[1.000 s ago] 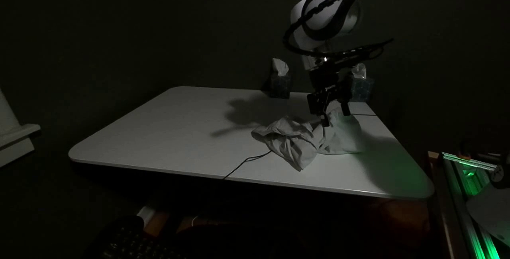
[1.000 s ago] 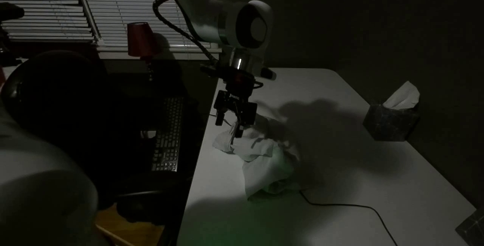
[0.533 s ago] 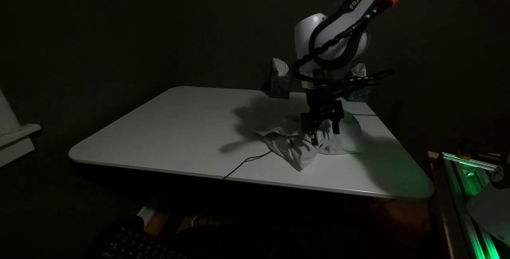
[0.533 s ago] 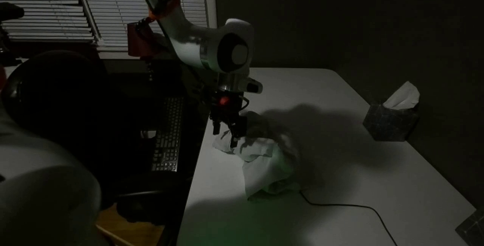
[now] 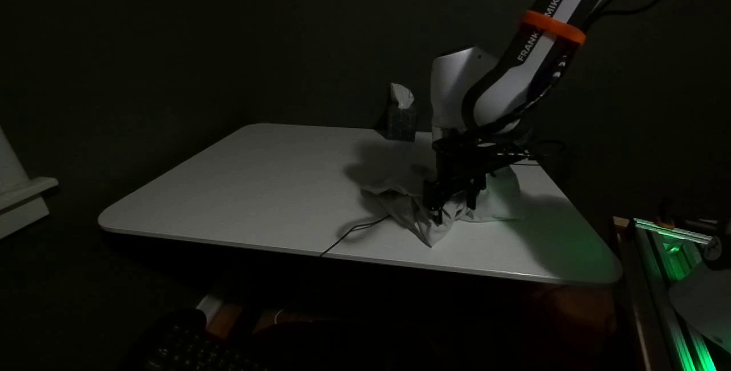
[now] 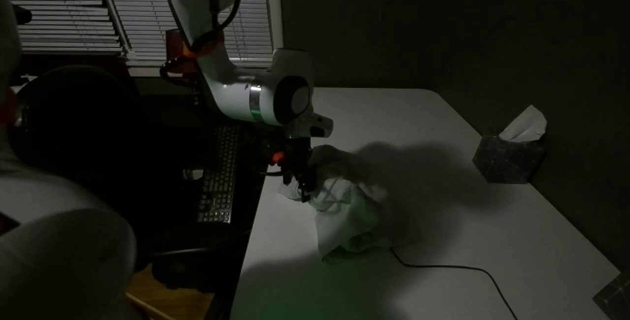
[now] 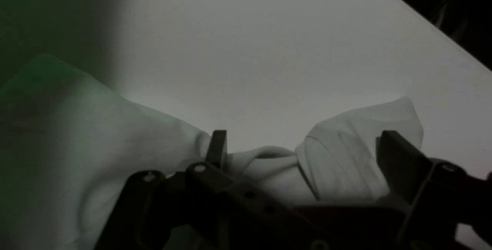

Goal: Fold the shirt on the table

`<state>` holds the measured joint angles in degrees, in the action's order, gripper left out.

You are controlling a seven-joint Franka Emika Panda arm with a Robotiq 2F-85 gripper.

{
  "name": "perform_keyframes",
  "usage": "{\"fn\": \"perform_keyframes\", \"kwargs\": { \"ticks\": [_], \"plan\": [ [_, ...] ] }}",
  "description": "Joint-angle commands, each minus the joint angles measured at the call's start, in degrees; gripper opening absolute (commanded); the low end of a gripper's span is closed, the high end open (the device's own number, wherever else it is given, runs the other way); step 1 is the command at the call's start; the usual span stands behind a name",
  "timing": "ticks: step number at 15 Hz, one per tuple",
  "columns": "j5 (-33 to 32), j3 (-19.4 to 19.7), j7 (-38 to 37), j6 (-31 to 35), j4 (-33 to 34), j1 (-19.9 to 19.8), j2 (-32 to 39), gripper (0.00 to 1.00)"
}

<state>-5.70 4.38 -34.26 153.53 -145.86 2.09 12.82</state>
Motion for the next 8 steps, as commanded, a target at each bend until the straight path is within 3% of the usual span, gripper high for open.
{"fn": "perform_keyframes", "kwargs": {
  "ticks": [1, 5, 6, 7, 8],
  "plan": [
    [-3.2, 2.9, -5.0, 6.2, -1.1, 3.4, 2.0, 1.0],
    [-14.6, 10.9, -14.3, 10.0, -0.2, 10.2, 4.0, 1.0],
    [-17.4, 12.8, -16.5, 9.9, 0.0, 11.7, 4.3, 0.75],
    [-19.7, 14.3, -18.6, 9.9, 0.2, 13.0, 4.6, 0.75],
    [-21.5, 15.1, -20.3, 9.2, 0.3, 13.9, 4.7, 0.66]
  ]
}}
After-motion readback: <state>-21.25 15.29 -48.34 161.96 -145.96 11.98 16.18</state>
